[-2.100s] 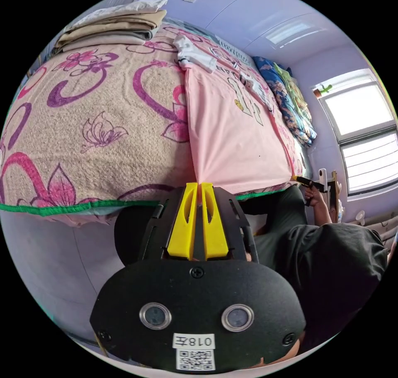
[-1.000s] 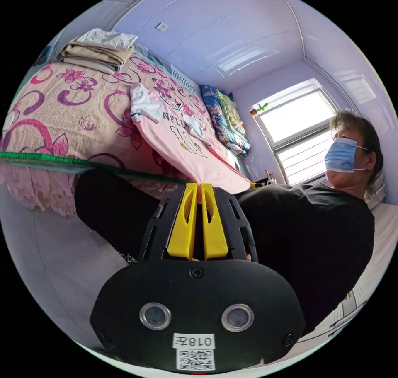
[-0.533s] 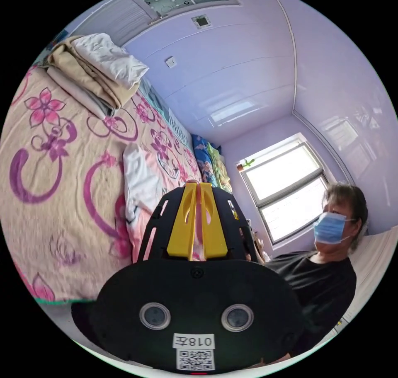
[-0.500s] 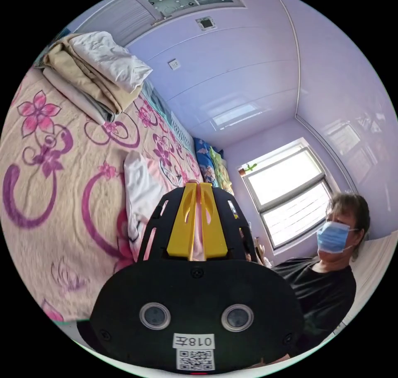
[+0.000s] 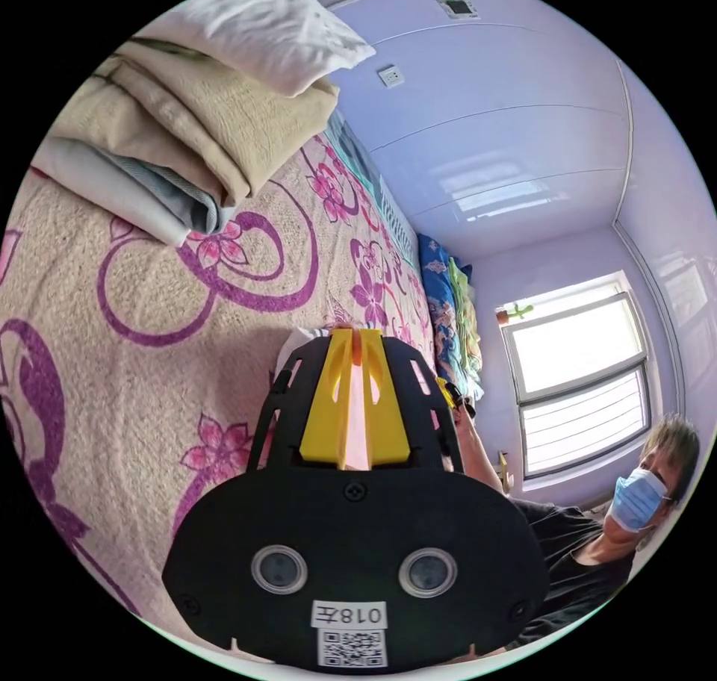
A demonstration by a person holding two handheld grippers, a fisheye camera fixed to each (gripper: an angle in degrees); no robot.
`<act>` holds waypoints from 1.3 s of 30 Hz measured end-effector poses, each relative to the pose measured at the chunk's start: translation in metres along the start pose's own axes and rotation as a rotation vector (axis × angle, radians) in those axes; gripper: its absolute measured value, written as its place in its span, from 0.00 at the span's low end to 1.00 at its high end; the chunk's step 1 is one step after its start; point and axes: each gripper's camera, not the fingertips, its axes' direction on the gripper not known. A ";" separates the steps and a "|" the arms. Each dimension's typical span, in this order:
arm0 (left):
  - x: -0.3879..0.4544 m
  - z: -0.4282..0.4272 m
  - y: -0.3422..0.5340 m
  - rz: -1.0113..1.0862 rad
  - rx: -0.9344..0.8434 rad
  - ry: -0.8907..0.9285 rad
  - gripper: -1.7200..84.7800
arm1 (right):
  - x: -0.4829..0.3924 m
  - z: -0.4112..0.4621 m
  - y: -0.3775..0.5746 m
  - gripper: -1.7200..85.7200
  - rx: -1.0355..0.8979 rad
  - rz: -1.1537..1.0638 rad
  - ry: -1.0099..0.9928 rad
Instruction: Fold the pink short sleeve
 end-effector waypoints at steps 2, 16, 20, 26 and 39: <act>-0.004 0.012 -0.014 -0.033 0.019 0.040 0.09 | 0.000 0.014 -0.016 0.07 -0.030 0.004 -0.057; 0.138 0.036 -0.014 0.486 -0.156 0.141 0.03 | -0.107 0.011 -0.046 0.11 -0.203 -0.351 -0.012; 0.186 0.123 -0.029 0.574 -0.435 0.104 0.02 | -0.162 0.095 -0.033 0.11 -0.599 -0.541 0.074; 0.217 0.190 -0.086 0.514 -0.584 -0.002 0.01 | -0.183 0.183 -0.057 0.09 -0.853 -0.556 0.292; 0.270 0.153 -0.141 0.444 -0.271 0.149 0.01 | -0.212 0.124 -0.093 0.08 -0.521 -0.497 0.107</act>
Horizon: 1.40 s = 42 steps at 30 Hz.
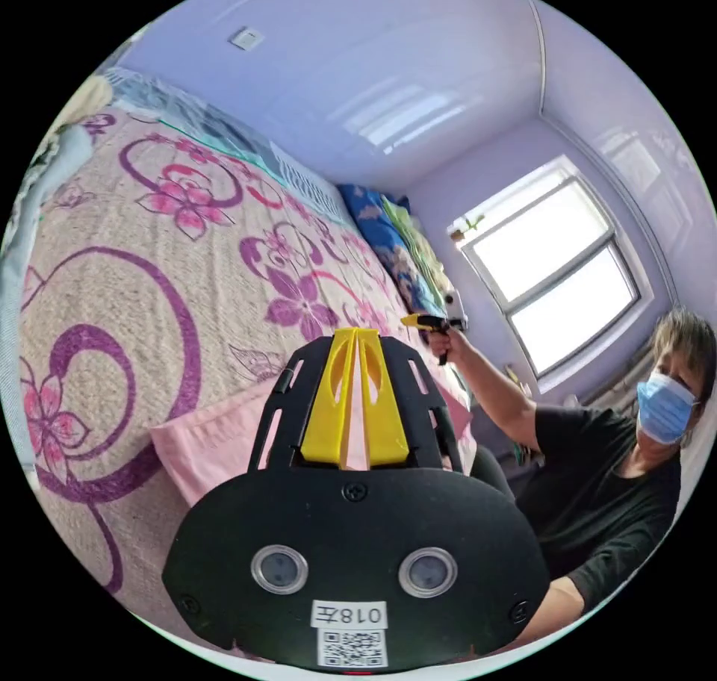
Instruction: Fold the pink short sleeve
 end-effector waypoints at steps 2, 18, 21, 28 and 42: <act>0.009 0.042 -0.003 -0.014 -0.250 -0.020 0.01 | -0.012 0.025 0.008 0.08 -0.186 -0.040 -0.059; 0.180 0.087 0.040 0.085 -0.126 0.109 0.01 | -0.136 -0.048 0.284 0.12 -0.131 -0.471 0.314; 0.204 0.132 0.040 0.078 -0.143 0.189 0.01 | -0.146 -0.036 0.296 0.14 -0.195 -0.571 0.320; 0.225 0.221 0.022 -0.039 -0.240 0.152 0.01 | -0.155 0.000 0.289 0.14 -0.389 -0.736 0.360; 0.244 0.232 0.036 -0.160 -0.231 0.028 0.01 | -0.134 -0.052 0.372 0.13 -0.141 -0.589 0.365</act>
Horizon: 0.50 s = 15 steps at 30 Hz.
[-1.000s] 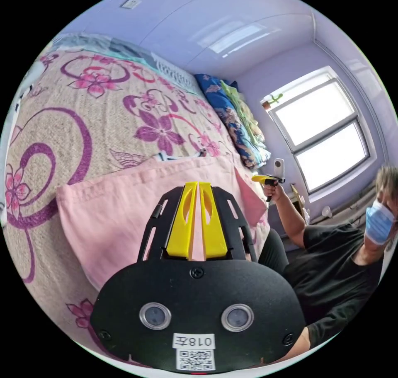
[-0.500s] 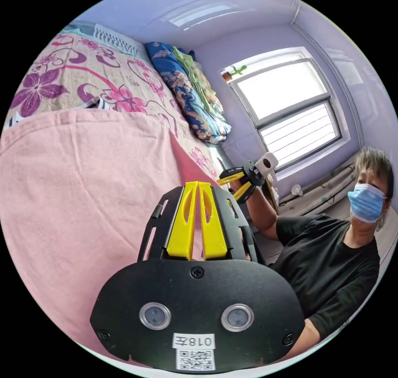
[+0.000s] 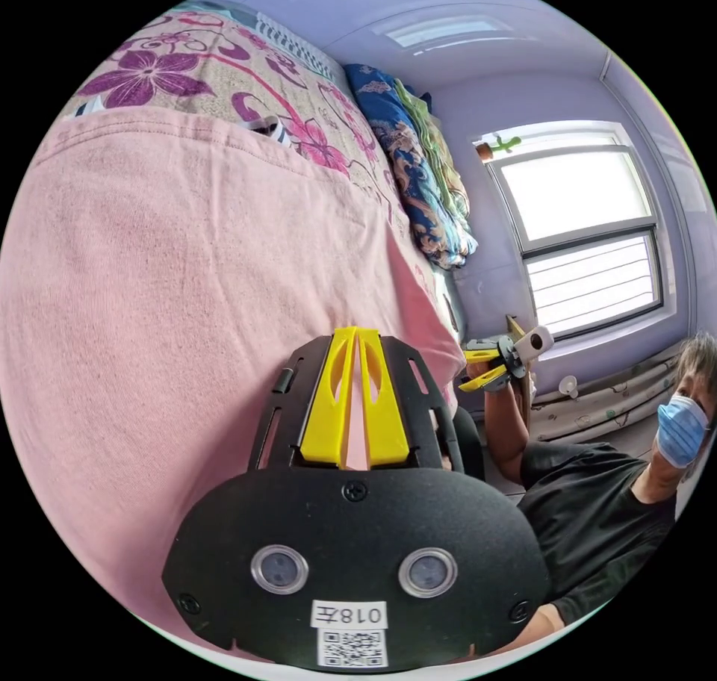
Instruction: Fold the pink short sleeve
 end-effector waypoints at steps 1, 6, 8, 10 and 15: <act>0.007 0.000 0.004 0.007 0.003 0.004 0.01 | -0.001 0.001 -0.008 0.15 -0.012 -0.041 0.020; 0.026 0.007 0.018 0.015 -0.004 0.010 0.01 | 0.009 0.025 -0.034 0.10 -0.144 -0.120 -0.020; 0.027 0.010 0.022 -0.005 -0.007 0.010 0.01 | 0.007 0.022 -0.034 0.07 -0.160 -0.141 -0.044; 0.025 0.012 0.026 -0.022 -0.011 0.020 0.01 | 0.009 0.008 -0.023 0.06 -0.169 -0.106 -0.064; 0.028 0.023 0.033 -0.050 -0.035 0.059 0.01 | 0.054 0.036 0.027 0.06 -0.252 0.207 -0.263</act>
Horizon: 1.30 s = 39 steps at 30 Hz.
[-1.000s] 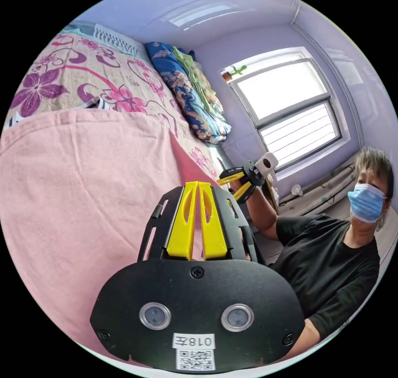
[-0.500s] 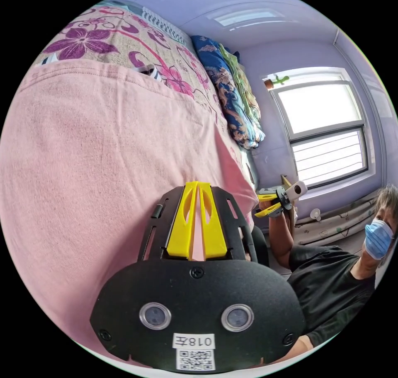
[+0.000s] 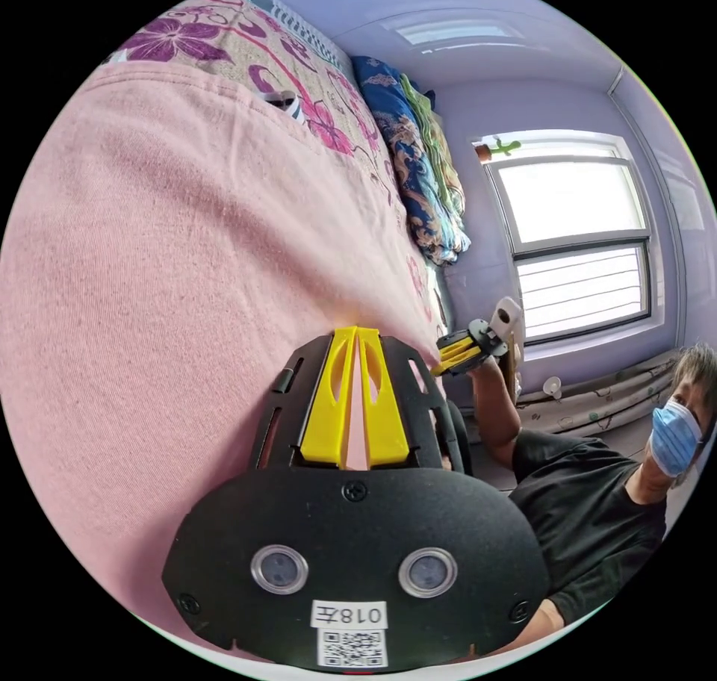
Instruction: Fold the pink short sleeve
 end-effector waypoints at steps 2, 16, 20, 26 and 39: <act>0.013 0.002 0.006 0.020 -0.005 -0.020 0.01 | 0.017 -0.001 0.014 0.08 0.082 0.094 -0.116; 0.121 0.120 0.101 0.170 -0.194 -0.062 0.01 | 0.008 0.003 0.035 0.02 0.292 0.348 -0.043; 0.146 0.119 0.128 0.216 -0.167 -0.043 0.03 | 0.012 -0.017 0.071 0.07 0.314 0.447 0.049; 0.265 0.162 0.174 0.649 -0.091 -0.413 0.11 | 0.003 -0.042 0.088 0.13 0.451 0.422 -0.082; 0.300 0.300 0.276 0.962 -0.158 -1.017 0.10 | -0.005 -0.079 0.048 0.14 0.612 0.460 -0.057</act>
